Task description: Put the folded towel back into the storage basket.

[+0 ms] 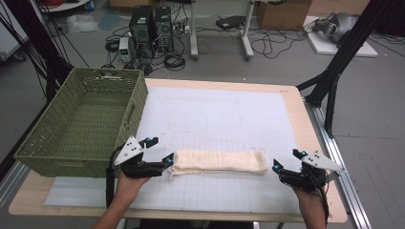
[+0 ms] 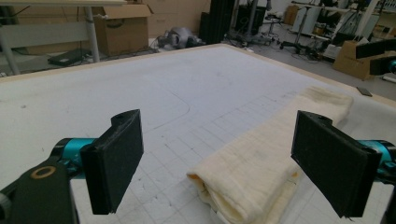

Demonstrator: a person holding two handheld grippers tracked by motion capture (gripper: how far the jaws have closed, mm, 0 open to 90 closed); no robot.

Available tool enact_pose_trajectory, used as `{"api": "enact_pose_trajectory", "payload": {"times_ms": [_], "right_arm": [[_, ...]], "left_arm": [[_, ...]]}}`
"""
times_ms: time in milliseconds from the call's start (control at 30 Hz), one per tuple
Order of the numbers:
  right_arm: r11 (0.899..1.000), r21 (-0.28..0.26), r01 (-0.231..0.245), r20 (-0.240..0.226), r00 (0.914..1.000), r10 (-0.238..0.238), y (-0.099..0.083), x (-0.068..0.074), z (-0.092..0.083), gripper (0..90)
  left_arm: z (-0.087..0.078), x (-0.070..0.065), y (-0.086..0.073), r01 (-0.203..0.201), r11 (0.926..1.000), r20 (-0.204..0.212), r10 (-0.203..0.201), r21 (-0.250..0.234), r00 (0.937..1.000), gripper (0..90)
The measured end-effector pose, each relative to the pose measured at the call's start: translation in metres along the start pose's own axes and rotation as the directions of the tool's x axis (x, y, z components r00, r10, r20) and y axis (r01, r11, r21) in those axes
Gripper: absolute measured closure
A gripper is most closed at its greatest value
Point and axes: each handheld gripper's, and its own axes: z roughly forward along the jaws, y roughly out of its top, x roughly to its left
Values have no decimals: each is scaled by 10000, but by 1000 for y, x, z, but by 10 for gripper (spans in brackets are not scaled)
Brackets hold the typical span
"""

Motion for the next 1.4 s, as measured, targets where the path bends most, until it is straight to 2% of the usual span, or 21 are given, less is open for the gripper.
{"api": "enact_pose_trajectory", "payload": {"times_ms": [433,667,867,1033,1400], "right_arm": [[9999,46,-134,-77,9999,135,-2,-3,2,163],[9999,19,-112,-208,9997,112,-2,-2,3,186],[10000,0,75,-302,9995,-75,1,4,3,185],[10000,24,-77,-230,9997,77,2,3,2,171],[10000,-21,-84,-323,9994,83,2,5,5,166]], "left_arm": [[3,2,-2,214,9997,-19,-214,69,9998,171],[2,0,-3,98,9999,-40,-98,91,9999,170],[-1,-2,-1,49,10000,-15,-49,40,10000,171],[1,-1,-1,25,10000,-59,-24,95,10000,170],[2,2,-1,436,9988,-61,-434,230,9990,166]]}}
